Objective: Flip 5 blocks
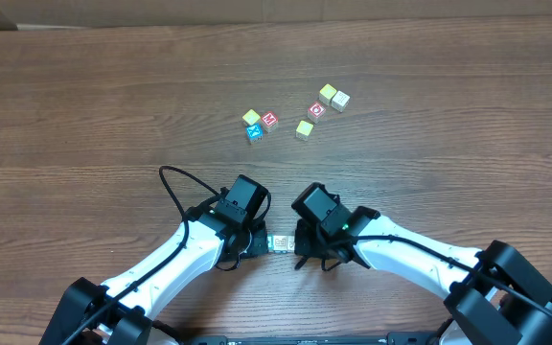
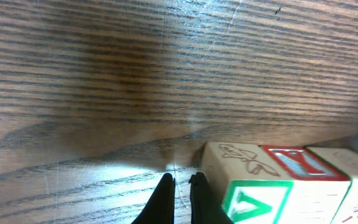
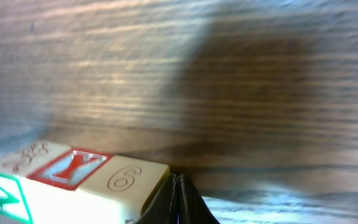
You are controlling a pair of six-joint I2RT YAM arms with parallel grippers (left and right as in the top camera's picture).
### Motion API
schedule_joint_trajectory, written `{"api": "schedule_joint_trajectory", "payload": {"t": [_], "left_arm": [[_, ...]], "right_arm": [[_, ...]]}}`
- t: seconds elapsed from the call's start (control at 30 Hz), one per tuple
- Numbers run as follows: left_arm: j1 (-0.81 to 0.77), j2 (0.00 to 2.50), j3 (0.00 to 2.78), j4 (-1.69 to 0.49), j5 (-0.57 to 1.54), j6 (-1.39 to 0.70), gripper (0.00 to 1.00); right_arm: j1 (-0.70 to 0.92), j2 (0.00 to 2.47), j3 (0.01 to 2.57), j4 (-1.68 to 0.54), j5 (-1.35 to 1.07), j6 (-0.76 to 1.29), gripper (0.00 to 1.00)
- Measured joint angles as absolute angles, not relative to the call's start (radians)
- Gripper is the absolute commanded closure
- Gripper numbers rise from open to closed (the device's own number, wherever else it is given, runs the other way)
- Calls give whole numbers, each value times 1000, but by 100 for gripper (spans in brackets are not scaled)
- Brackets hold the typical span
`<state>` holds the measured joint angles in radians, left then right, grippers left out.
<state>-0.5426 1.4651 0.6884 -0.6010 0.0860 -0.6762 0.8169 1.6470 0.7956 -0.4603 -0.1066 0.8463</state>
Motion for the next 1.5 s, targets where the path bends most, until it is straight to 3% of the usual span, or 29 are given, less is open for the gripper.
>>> {"api": "schedule_joint_trajectory", "payload": {"t": [1.5], "left_arm": [[-541, 1465, 688, -591, 68, -503, 96]], "right_arm": [[832, 1647, 793, -450, -124, 888, 96]]}}
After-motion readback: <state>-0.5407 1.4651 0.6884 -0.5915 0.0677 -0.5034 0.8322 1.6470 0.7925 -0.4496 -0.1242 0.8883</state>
